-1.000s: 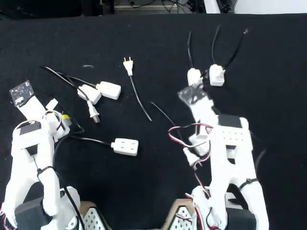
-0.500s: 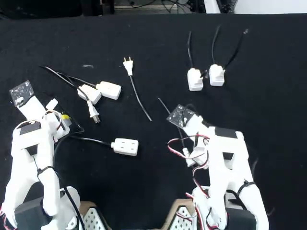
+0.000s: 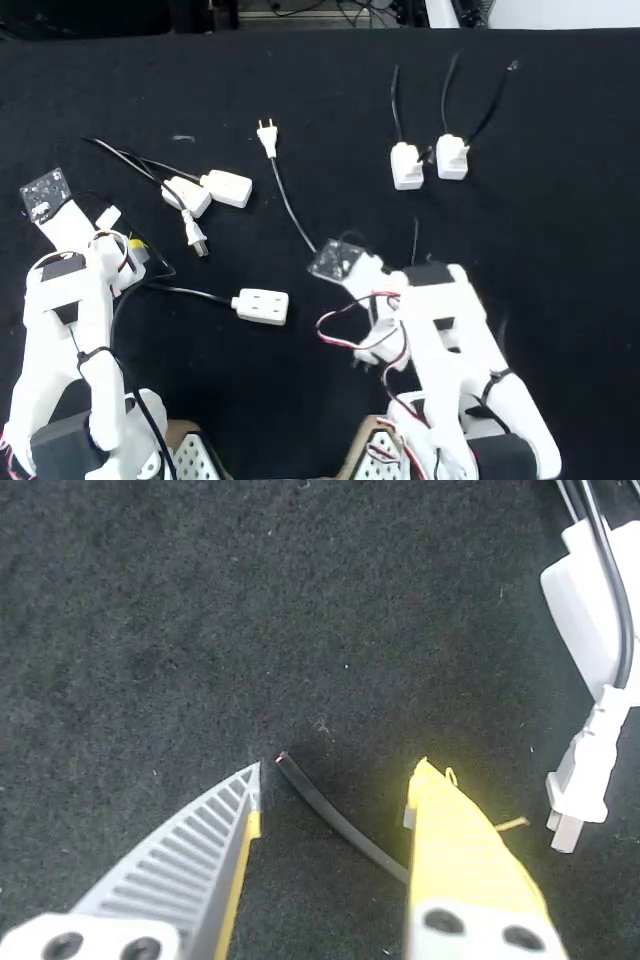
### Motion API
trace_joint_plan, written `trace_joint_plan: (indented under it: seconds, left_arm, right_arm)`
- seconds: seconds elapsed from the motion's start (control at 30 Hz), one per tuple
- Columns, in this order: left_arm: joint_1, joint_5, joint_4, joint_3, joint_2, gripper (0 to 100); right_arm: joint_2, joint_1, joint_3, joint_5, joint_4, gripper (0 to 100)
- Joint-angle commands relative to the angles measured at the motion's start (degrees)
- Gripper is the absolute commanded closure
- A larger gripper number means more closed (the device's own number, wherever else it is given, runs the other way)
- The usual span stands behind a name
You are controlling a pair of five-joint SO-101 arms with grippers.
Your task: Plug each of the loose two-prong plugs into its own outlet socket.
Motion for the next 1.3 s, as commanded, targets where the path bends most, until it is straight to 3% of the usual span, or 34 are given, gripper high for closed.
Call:
trace_joint_plan:
  seconds: [0.0,0.1,0.2,0.27,0.43,0.8,1.07,1.27]
  left_arm:
    - [0.4,-0.7,-0.8,-0.3,-1.1,76]
    - [0.4,-0.7,-0.8,-0.3,-1.1,76]
    - [0.4,-0.7,-0.8,-0.2,-1.1,76]
    - [0.4,-0.7,-0.8,-0.2,-1.1,76]
    - [0.4,-0.7,-0.8,-0.2,-1.1,76]
    - [0.4,-0.7,-0.8,-0.3,-1.1,76]
    - [0.4,-0.7,-0.8,-0.3,-1.1,76]
    - [0.4,-0.7,-0.8,-0.3,-1.1,76]
  right_arm:
    - [0.0,-3.9,-5.0,-5.7,0.4,81.2]
    - [0.0,-6.0,-6.2,-9.1,0.7,81.2]
    - [0.0,-6.1,-6.3,-7.6,0.5,81.2]
    - [0.0,-5.6,-6.8,-2.8,1.1,81.1]
    - [0.0,-3.4,-7.1,17.8,2.8,81.1]
    - [0.0,1.3,-7.0,36.2,3.3,80.5]
    - [0.0,1.3,-7.1,38.0,2.7,56.7]
    - [0.0,1.7,-6.1,37.8,4.0,53.9]
